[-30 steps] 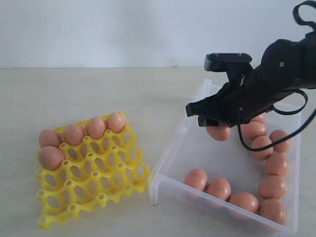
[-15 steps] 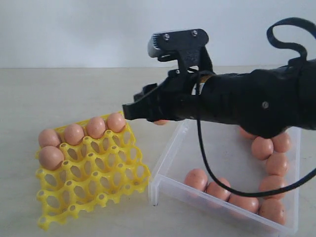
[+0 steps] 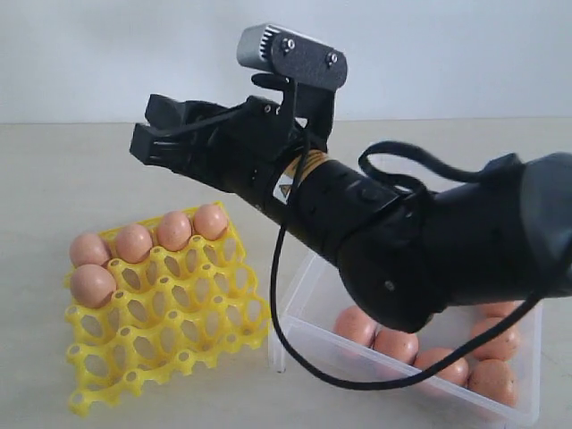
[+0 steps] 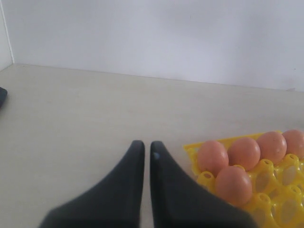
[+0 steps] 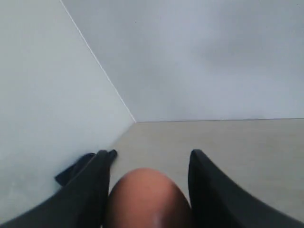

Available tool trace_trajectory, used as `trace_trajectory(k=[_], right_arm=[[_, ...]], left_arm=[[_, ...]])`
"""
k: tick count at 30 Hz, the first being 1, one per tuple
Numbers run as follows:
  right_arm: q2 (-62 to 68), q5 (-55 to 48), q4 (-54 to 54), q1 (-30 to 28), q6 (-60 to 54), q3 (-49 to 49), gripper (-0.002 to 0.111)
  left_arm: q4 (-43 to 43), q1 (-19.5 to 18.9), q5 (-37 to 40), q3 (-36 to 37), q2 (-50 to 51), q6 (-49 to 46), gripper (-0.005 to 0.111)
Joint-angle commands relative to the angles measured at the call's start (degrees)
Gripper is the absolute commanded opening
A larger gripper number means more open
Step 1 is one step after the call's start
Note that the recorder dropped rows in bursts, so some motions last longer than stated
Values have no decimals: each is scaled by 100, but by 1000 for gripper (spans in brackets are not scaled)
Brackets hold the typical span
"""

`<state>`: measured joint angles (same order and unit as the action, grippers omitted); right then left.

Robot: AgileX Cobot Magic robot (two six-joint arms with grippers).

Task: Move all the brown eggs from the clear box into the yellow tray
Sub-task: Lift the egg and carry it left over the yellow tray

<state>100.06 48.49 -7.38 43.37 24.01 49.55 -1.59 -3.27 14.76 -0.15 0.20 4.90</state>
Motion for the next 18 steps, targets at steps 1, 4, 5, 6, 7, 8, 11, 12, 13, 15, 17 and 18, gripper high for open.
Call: trace_trajectory(k=[1,4,5,6,7,8,11,12,13,15,17,18], right_arm=[[484,665,1136,17,1427,48,0],[826,692,2409,17,2275,344,0],[940,721,2799,17,2505,495,0],[1049,741,3077,17,2718,630,0],[1129,740,3342,17,2862,804,0],[1216,740,3500,17,2996,980,0],[1402,653,3479,4,3010,1412,0],[1449,569,3480,-4,3010,1596,0],[1472,496,3491,-18,2998,1709,0],[1527,309,3491,-43,2924,1982,0],[1550,171,3491,-57,2751,2196,0],[1550,81,3491,-57,2593,2301,0]], left_arm=[[-14,-15,-24,15,-20,2,4],[-14,-15,-24,15,-20,2,4],[-14,-15,-24,15,-20,2,4],[-14,-15,-24,15,-20,2,4],[-14,-15,-10,15,-20,2,4],[-14,-15,-10,15,-20,2,4],[-14,-15,-10,15,-20,2,4],[-14,-15,-10,15,-20,2,4],[-14,-15,-10,15,-20,2,4],[-14,-15,-10,15,-20,2,4],[-14,-15,-10,15,-20,2,4],[-14,-15,-10,15,-20,2,4]])
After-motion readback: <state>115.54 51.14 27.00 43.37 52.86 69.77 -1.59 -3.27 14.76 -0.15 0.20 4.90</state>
